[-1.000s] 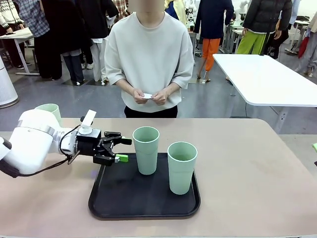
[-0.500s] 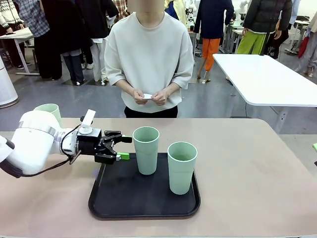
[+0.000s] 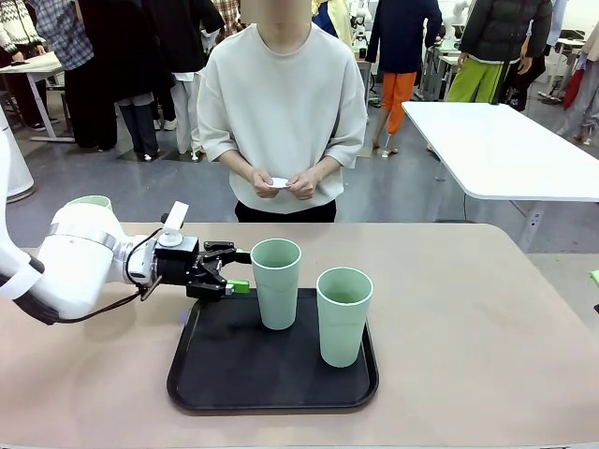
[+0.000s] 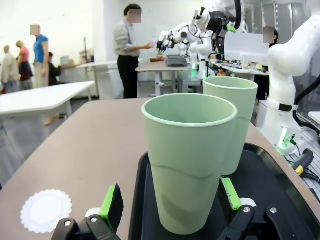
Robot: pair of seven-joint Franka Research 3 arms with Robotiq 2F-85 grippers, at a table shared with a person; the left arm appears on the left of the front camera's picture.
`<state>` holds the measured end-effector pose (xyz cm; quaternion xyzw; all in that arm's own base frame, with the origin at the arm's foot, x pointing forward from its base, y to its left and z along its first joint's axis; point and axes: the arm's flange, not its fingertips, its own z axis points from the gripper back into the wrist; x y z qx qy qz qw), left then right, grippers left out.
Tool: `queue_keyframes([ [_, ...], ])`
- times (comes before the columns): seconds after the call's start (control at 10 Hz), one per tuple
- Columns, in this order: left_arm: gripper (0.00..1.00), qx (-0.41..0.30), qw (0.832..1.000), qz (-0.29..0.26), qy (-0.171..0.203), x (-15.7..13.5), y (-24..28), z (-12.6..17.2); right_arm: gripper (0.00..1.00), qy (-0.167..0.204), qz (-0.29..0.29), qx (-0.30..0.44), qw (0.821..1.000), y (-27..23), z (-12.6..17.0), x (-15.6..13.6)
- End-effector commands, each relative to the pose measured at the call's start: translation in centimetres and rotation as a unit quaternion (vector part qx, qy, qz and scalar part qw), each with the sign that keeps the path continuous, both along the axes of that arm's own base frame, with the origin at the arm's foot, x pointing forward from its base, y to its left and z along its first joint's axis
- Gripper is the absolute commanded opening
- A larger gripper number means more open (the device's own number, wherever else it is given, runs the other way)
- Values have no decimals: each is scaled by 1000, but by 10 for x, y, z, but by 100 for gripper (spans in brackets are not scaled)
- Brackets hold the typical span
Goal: Place coasters on the table and set cups on them.
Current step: Take one Reusable plastic cup from the Flat Tray and place it on a coaster set by the human.
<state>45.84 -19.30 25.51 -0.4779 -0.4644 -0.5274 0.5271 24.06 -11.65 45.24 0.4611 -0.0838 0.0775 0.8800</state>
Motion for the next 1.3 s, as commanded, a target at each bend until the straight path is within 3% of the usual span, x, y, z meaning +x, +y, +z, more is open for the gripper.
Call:
queue_keyframes([
  [0.0,100,8,1000,-20,14,5,-4,-6,100,-7,3,11,1000,1,-2,1],
  [1.2,100,6,998,-61,13,-6,-49,-39,100,-7,3,11,1000,1,-2,1],
])
